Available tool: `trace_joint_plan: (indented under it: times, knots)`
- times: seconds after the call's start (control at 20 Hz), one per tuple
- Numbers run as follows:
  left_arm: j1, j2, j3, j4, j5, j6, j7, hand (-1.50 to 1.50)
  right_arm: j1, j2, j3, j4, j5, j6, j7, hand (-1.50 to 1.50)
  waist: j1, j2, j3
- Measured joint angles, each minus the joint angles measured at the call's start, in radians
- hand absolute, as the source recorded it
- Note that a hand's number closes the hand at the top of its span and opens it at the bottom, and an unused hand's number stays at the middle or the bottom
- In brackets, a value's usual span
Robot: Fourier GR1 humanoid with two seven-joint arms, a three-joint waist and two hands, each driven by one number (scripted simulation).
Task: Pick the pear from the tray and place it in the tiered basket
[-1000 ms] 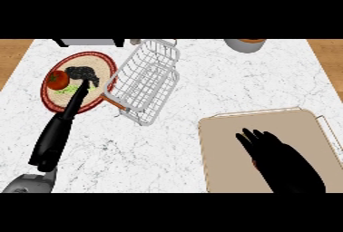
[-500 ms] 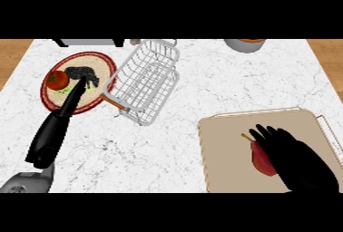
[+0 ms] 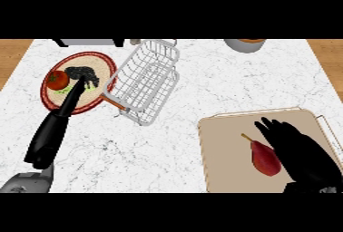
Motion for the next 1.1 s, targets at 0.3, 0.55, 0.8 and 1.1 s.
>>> trace_joint_plan:
  times: [0.3,0.55,0.8,1.1]
  knots:
    - [0.003,-0.034,0.003,-0.002,-0.023,-0.013,0.001,0.00,0.019,0.059,-0.033,0.098,0.071,-0.020,-0.091,-1.50,0.001,0.000,0.000]
    - [0.028,-0.043,0.016,-0.030,-0.031,-0.033,-0.002,0.00,0.003,0.124,-0.048,0.214,0.141,-0.068,-0.166,-1.50,0.003,0.000,0.000]
    - [0.011,-0.065,0.031,-0.011,-0.057,-0.040,-0.002,0.00,-0.002,0.177,-0.082,0.281,0.198,-0.079,-0.223,-1.50,0.001,0.000,0.000]
    - [0.024,-0.084,0.040,-0.012,-0.073,-0.053,-0.022,0.00,-0.011,0.235,-0.100,0.362,0.261,-0.093,-0.275,-1.50,0.002,0.000,0.000]
